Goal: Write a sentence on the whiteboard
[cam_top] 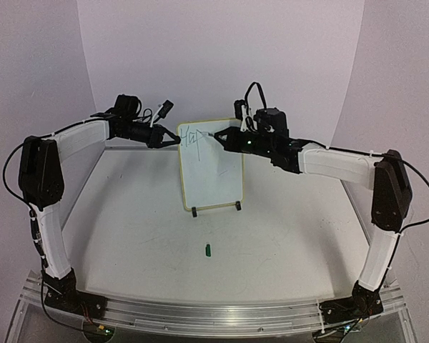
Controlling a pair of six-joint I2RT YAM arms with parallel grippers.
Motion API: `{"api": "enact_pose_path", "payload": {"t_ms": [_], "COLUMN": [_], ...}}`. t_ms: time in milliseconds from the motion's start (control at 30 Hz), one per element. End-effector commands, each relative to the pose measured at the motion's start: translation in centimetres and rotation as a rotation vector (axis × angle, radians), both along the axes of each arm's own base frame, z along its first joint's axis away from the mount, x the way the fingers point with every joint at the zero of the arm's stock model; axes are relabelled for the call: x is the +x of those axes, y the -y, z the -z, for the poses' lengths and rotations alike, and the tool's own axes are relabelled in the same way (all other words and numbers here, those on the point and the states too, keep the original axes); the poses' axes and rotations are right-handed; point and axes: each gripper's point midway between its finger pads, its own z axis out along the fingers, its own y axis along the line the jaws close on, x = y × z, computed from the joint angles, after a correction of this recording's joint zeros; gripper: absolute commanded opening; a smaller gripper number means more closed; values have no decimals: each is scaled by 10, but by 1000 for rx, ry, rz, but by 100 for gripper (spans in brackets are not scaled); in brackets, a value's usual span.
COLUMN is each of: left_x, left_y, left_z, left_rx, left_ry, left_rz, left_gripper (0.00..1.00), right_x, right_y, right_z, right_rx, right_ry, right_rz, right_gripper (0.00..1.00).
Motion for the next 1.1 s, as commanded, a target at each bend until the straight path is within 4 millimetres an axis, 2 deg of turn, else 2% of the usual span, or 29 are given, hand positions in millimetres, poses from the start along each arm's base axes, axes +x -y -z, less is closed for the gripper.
{"api": "enact_pose_path", "payload": {"t_ms": [0,167,367,633,700,967,1067], "left_x": [-1,-2,-3,-4,-3,-2,-2], "left_y": [4,4,3,3,3,3,3], "left_z": [6,5,4,5,5,6,6], "left_rx": [25,23,24,25,25,27,27], "left_ry": [0,1,2,-2,-3,-2,-1], "left_rz": [17,16,15,15,14,10,10], "left_gripper": [0,0,0,0,0,0,0], "right_x": [3,-2,-5,-1,-3,-21,-22], "right_y": [20,10,-6,-13,-12,8,14], "right_z": [-17,-10,9,8,5,-36,-42], "right_rx": [6,-4,-17,-7,-3,40,39], "right_ry": [37,17,-32,-32,-29,48,62], "right_rz": [84,19,-58,-77,-81,-58,-33], "right_gripper": [0,0,0,0,0,0,0]}}
